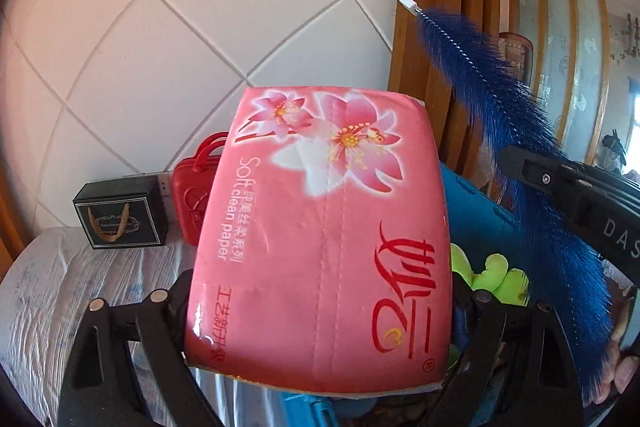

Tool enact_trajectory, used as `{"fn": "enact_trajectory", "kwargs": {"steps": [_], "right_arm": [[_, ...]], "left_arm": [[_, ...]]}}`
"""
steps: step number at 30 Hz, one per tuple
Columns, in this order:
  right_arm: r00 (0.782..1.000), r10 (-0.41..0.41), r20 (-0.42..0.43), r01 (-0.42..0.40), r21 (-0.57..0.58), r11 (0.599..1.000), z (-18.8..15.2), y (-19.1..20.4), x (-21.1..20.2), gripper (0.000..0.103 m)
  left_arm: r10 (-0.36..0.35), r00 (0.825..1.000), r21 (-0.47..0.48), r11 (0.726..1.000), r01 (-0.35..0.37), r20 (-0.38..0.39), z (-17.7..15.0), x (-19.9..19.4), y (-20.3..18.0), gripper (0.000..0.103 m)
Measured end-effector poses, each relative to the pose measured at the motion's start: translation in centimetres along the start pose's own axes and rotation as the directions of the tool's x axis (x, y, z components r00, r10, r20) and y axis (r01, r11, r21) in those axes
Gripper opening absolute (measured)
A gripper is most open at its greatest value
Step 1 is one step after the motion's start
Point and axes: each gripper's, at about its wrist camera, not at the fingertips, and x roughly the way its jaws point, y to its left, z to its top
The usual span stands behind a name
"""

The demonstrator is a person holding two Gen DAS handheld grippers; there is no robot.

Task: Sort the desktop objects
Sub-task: 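Open both tools to drop the tissue pack and duster into the crate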

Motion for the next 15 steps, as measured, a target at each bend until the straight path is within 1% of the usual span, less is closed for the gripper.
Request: {"fn": "enact_trajectory", "kwargs": {"steps": [3, 7, 9, 10, 11, 12, 13, 14, 15], "right_arm": [[1.0, -0.005, -0.003, 0.005, 0.018, 1.0, -0.3, -3.0, 1.1, 0.014], [1.0, 0.003, -0.019, -0.002, 0.048, 0.999, -1.1, -5.1, 2.6, 0.015], [1.0, -0.008, -0.027, 0.01, 0.053, 0.999, -1.0, -6.1, 3.1, 0.02], [0.999, -0.016, -0.031, 0.018, 0.062, 0.998, -1.1, -6.4, 3.4, 0.033], [0.999, -0.031, -0.036, 0.033, 0.071, 0.997, -1.2, -6.8, 3.8, 0.053], [0.998, -0.044, -0.036, 0.046, 0.077, 0.996, -1.5, -7.4, 4.1, 0.064], [0.998, -0.052, -0.031, 0.054, 0.082, 0.995, -1.5, -7.9, 4.3, 0.083], [0.998, -0.055, -0.03, 0.057, 0.083, 0.995, -1.7, -8.1, 4.2, 0.097], [0.998, -0.061, -0.029, 0.063, 0.081, 0.995, -1.7, -8.3, 4.2, 0.099]], "left_arm": [[0.015, 1.0, 0.016, 1.0, -0.015, -0.006, 0.1, 1.3, -2.4, 0.092], [0.044, 0.999, 0.036, 0.998, -0.044, -0.015, 0.5, 2.7, -4.6, 0.095], [0.076, 0.997, 0.05, 0.996, -0.075, -0.013, 0.8, 3.0, -5.1, 0.099], [0.084, 0.996, 0.05, 0.995, -0.083, -0.014, 0.9, 3.2, -5.0, 0.101], [0.086, 0.996, 0.048, 0.995, -0.085, -0.019, 1.0, 3.4, -5.0, 0.102], [0.085, 0.996, 0.048, 0.995, -0.084, -0.022, 1.0, 3.8, -5.0, 0.102], [0.088, 0.996, 0.047, 0.995, -0.087, -0.024, 1.0, 3.9, -4.9, 0.102], [0.092, 0.995, 0.044, 0.995, -0.091, -0.023, 0.9, 3.8, -5.0, 0.102], [0.097, 0.995, 0.044, 0.994, -0.095, -0.026, 0.8, 3.8, -5.2, 0.102]]}}
